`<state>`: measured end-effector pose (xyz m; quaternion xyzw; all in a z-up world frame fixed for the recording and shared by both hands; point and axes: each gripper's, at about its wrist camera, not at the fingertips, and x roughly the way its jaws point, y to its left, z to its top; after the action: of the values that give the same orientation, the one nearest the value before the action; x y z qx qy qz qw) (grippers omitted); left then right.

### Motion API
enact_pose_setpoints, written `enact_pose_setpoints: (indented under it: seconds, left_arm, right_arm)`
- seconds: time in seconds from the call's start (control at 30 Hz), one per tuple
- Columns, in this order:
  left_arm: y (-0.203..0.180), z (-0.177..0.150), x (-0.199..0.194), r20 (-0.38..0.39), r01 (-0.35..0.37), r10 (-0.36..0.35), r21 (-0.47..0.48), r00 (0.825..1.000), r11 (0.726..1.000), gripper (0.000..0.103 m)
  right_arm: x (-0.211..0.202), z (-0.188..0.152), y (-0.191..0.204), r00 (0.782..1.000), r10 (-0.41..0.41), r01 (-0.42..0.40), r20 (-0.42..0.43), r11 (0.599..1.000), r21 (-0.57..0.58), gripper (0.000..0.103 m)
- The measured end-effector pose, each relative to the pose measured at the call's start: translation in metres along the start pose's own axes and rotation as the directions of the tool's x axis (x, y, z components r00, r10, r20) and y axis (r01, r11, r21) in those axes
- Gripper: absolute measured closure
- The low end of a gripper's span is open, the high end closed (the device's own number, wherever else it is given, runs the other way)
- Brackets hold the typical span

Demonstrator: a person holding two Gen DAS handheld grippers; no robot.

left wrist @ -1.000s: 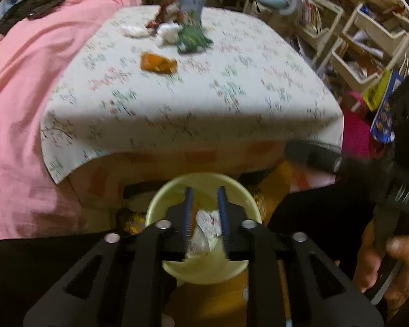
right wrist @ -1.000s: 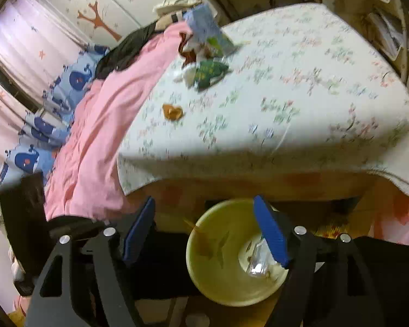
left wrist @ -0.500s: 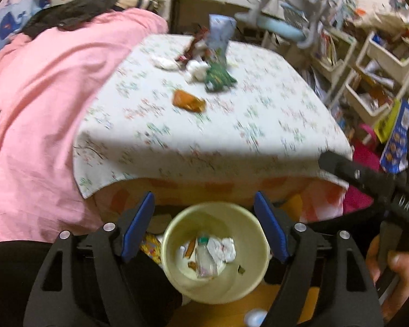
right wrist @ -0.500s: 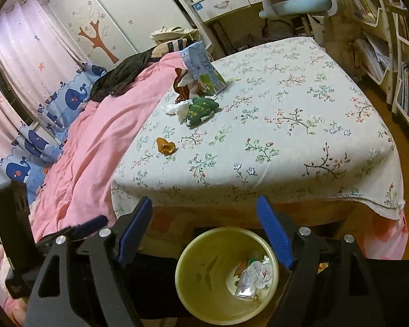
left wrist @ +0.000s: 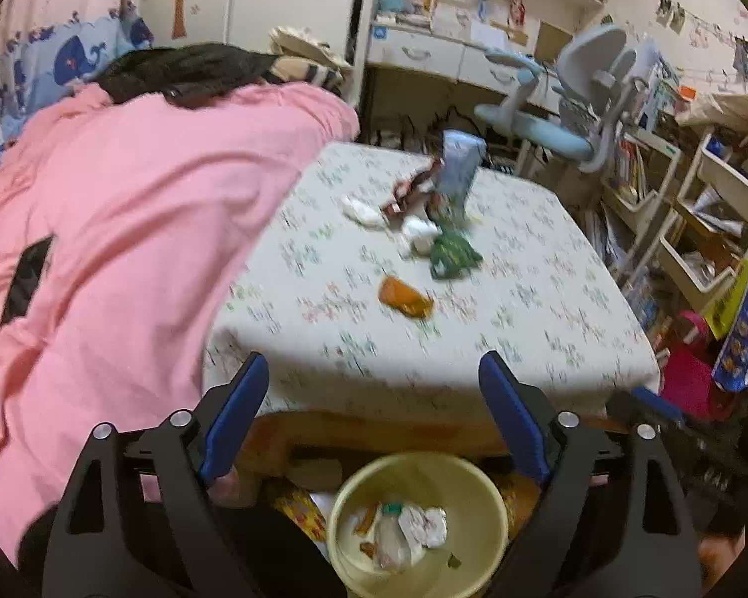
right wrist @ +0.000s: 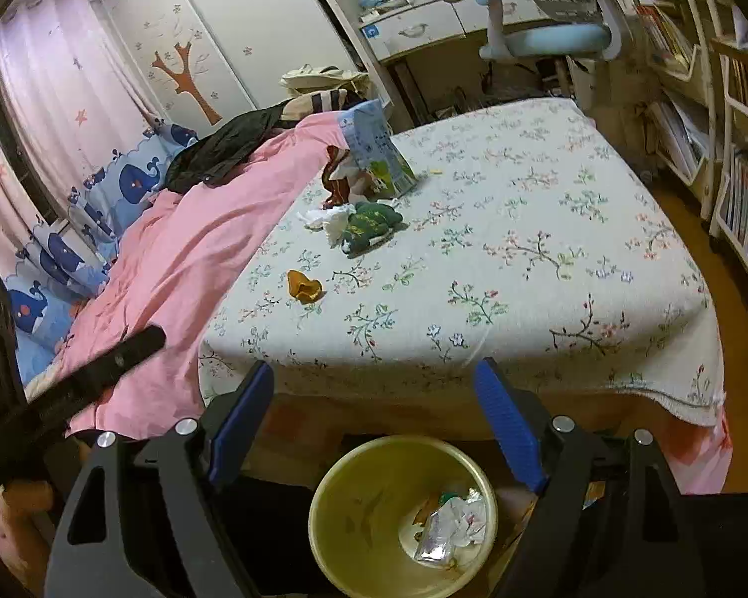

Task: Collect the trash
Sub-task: 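Raise both open tools back over the tablecloth toward the remaining trash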

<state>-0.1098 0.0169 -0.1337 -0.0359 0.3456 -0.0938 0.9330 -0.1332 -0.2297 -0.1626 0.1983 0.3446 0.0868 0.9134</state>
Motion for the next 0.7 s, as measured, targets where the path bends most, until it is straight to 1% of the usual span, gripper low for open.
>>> enact_pose_setpoints:
  seconds: [0.13, 0.2, 0.43, 0.5, 0.57, 0.7]
  left_arm:
    - [0.008, 0.014, -0.005, 0.046, -0.017, 0.017, -0.014, 0.999, 1.000, 0.017]
    - [0.011, 0.021, -0.007, 0.071, -0.025, 0.026, -0.014, 0.997, 1.000, 0.016]
    - [0.010, 0.046, -0.001, 0.119, -0.044, 0.041, 0.020, 0.992, 0.999, 0.013]
    - [0.008, 0.054, 0.005, 0.131, -0.049, 0.044, 0.032, 0.990, 0.998, 0.011]
    - [0.007, 0.060, 0.011, 0.140, -0.059, 0.053, 0.039, 0.989, 0.997, 0.010]
    - [0.010, 0.080, 0.030, 0.149, -0.079, 0.072, 0.042, 0.986, 0.996, 0.010]
  right_arm:
    - [-0.004, 0.003, 0.006, 0.999, -0.003, 0.004, 0.036, 1.000, -0.027, 0.020]
    - [-0.005, 0.005, 0.008, 0.998, -0.004, 0.006, 0.056, 0.999, -0.034, 0.015]
    - [-0.001, 0.024, 0.013, 0.995, -0.013, 0.019, 0.096, 0.998, -0.063, 0.009]
    - [0.002, 0.032, 0.017, 0.994, -0.018, 0.028, 0.105, 0.995, -0.093, 0.008]
    - [0.007, 0.040, 0.021, 0.995, -0.021, 0.034, 0.097, 0.991, -0.130, 0.008]
    - [0.018, 0.061, 0.031, 0.995, -0.020, 0.042, 0.099, 0.975, -0.219, 0.008]
